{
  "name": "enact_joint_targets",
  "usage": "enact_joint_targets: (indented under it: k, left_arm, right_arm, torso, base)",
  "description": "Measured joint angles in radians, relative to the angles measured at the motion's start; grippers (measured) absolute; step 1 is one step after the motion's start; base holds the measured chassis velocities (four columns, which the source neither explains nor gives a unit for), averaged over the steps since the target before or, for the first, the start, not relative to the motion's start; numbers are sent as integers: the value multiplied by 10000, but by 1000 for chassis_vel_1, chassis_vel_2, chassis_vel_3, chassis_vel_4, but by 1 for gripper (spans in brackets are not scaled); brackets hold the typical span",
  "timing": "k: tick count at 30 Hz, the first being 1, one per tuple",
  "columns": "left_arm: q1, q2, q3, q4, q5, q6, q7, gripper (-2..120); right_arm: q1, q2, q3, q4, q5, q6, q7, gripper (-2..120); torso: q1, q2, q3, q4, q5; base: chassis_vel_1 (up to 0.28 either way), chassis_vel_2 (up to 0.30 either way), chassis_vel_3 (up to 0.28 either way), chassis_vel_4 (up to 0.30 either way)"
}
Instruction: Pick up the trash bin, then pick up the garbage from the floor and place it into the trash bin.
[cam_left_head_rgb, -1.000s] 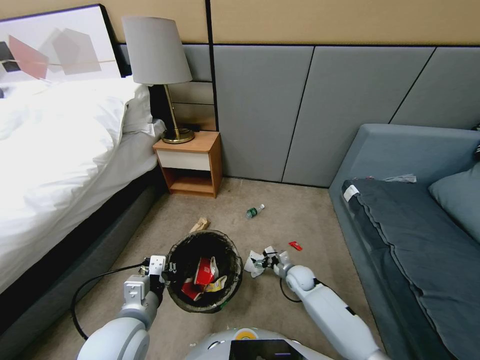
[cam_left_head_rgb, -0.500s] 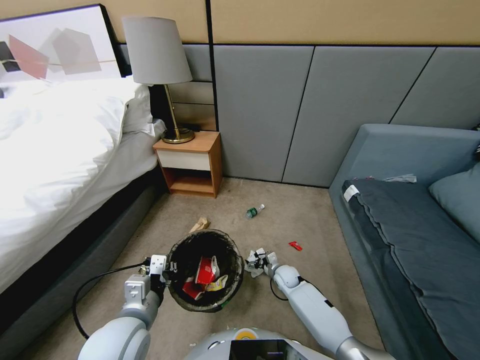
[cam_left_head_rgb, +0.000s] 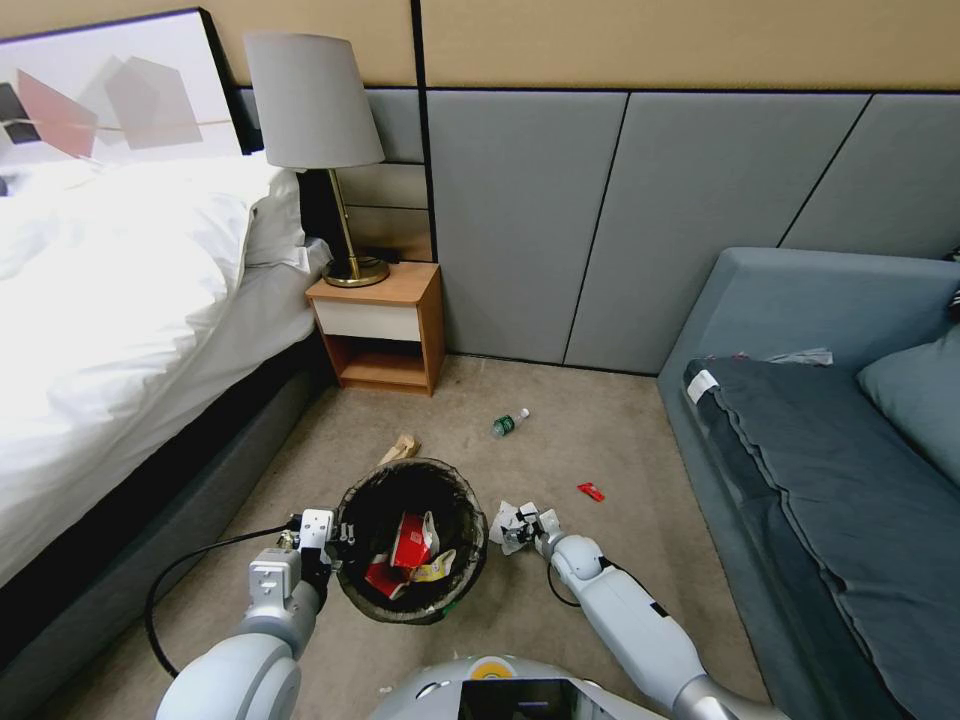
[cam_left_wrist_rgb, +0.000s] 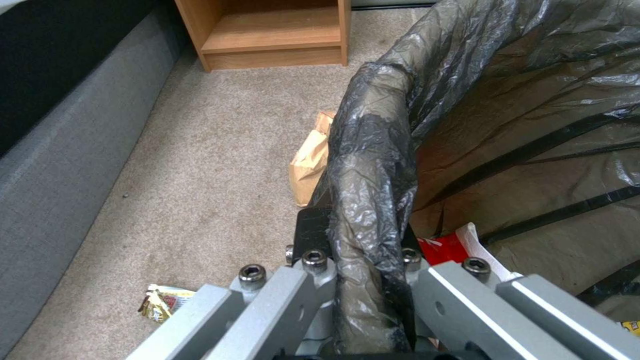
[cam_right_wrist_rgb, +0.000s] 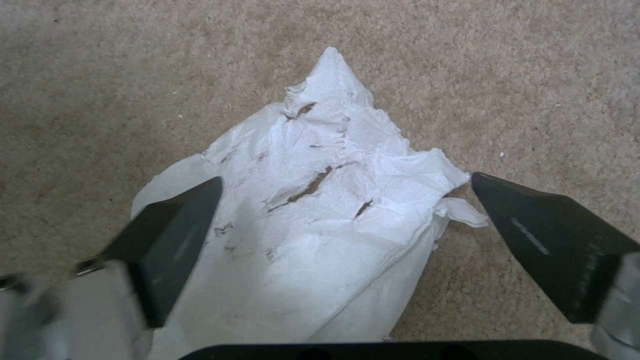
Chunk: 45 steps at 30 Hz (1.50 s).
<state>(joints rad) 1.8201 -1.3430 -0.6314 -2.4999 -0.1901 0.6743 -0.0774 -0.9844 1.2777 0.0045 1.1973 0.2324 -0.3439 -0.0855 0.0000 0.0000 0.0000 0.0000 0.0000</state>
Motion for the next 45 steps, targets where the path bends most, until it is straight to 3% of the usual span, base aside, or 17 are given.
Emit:
enact_joint_targets:
  k: [5, 6, 8, 13, 20, 23, 45]
  left_arm:
    - [9, 10, 0, 0, -10, 0, 0, 1]
    - [3, 24, -4, 0, -13, 0, 0, 1]
    - [-8, 47, -8, 0, -23, 0, 4, 1]
    - [-24, 108, -33, 0, -45, 0, 9, 1]
    - [-68, 152, -44, 0, -72, 0, 16, 1]
    - [-80, 170, -43, 0, -84, 4, 21, 1]
    - [-108, 251, -55, 0, -100, 15, 113, 1]
  right_arm:
    - [-59, 7, 21, 53, 0, -2, -25, 75]
    - [-101, 6, 31, 64, -7, -1, -37, 59]
    - [-104, 23, 35, -22, -7, 2, -53, 47]
    - [-45, 59, 36, -217, 5, 9, -119, 35]
    - [51, 92, 41, -495, 35, 142, -216, 5]
    - [48, 88, 56, -496, 47, 154, -230, 0]
    - [-189, -9, 331, -19, 98, 143, -234, 0]
  torso:
    - [0, 0, 0, 0, 0]
    - [0, 0, 0, 0, 0]
    - [0, 0, 0, 0, 0]
    - [0, 0, 0, -1, -1]
    - [0, 0, 0, 0, 0]
    - [0, 0, 0, 0, 0]
    - [0, 0, 0, 0, 0]
  base:
    - [0, 0, 0, 0]
    - [0, 0, 0, 0]
    - [0, 0, 0, 0]
    - [0, 0, 0, 0]
    - [0, 0, 0, 0]
    - [0, 0, 0, 0]
    - [0, 0, 0, 0]
